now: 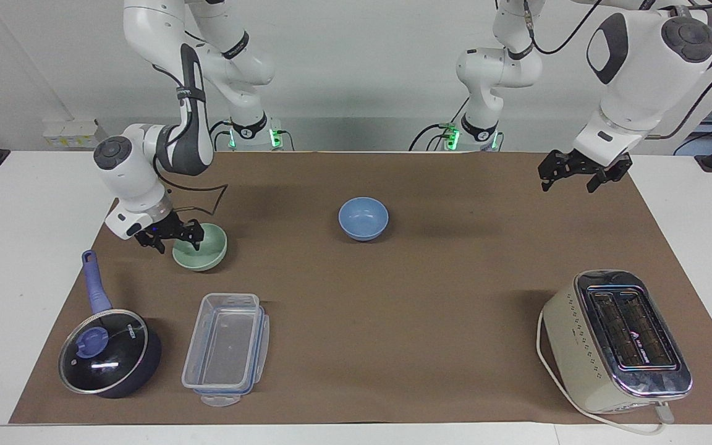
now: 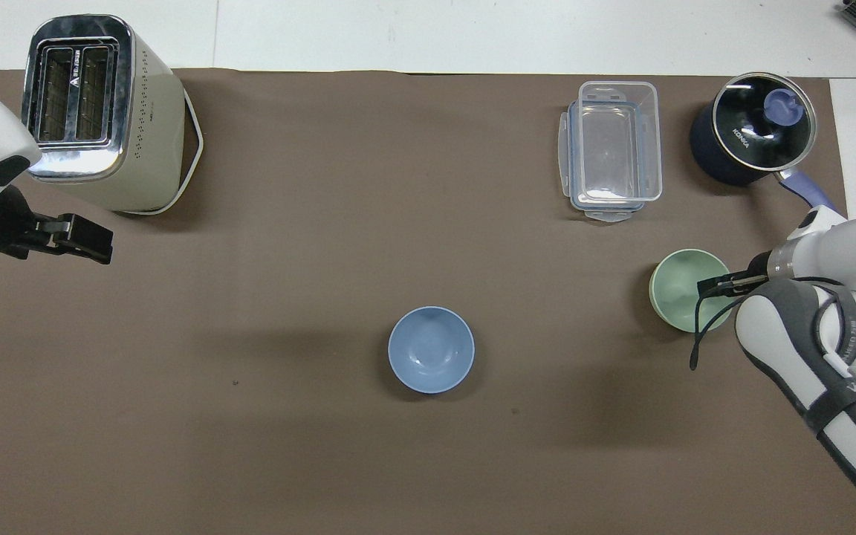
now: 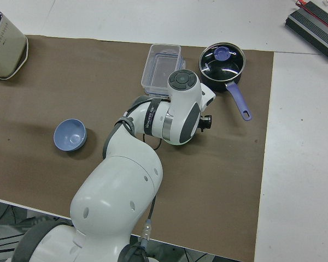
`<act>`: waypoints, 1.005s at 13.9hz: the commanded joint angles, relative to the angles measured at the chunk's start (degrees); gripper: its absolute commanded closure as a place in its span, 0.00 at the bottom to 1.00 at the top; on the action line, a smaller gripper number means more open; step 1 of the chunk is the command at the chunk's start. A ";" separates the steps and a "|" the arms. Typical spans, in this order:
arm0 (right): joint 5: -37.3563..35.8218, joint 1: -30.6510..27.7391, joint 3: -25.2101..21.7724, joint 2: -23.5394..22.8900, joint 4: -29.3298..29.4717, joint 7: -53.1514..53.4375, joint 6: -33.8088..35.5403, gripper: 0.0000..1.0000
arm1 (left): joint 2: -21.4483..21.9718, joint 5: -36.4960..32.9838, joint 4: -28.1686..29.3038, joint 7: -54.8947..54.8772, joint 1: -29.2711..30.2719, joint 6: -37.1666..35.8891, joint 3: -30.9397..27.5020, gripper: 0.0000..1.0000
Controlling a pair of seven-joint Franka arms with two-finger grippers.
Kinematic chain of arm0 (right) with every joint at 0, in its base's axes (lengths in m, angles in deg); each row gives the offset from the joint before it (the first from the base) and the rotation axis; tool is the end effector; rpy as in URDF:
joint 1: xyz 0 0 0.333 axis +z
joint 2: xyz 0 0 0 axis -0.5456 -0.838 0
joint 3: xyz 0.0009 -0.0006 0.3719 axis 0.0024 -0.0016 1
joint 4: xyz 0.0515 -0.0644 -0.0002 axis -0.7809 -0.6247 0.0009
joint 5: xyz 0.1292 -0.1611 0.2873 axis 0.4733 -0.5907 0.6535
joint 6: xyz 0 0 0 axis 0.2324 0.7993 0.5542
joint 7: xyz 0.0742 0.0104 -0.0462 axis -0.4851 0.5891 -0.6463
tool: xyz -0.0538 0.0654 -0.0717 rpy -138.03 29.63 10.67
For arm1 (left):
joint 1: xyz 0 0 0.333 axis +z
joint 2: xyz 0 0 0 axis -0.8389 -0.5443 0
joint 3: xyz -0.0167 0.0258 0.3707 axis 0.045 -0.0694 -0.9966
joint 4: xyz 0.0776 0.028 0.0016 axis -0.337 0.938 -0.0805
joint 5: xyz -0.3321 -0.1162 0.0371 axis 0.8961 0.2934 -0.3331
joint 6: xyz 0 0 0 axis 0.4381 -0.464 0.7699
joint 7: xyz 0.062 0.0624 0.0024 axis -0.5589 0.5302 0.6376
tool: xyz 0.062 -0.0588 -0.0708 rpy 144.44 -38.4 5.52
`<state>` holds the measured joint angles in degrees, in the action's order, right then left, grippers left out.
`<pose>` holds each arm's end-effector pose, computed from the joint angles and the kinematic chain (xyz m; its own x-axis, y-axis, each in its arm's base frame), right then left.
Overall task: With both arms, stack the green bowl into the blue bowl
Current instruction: 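Grasp the pale green bowl rim with the right gripper, then carry the green bowl with the right gripper over the blue bowl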
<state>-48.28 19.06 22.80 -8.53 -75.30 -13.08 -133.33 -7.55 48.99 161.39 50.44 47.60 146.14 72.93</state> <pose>0.5250 -0.0895 0.4022 0.9917 0.1283 -0.0086 0.1284 -0.9917 0.0003 0.5264 -0.0504 0.6361 0.9895 -0.1180 -0.0833 -0.1197 -0.9927 -0.0163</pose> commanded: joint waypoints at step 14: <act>1.67 3.44 1.11 16.07 -0.29 0.65 16.41 1.00 | 0.88 -0.82 0.91 -0.66 0.55 0.14 0.30 0.00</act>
<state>-47.98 21.17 23.74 3.45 -74.61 -13.06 -119.64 -7.55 48.99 161.39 50.44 47.60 146.14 72.93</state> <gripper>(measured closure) 0.956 0.000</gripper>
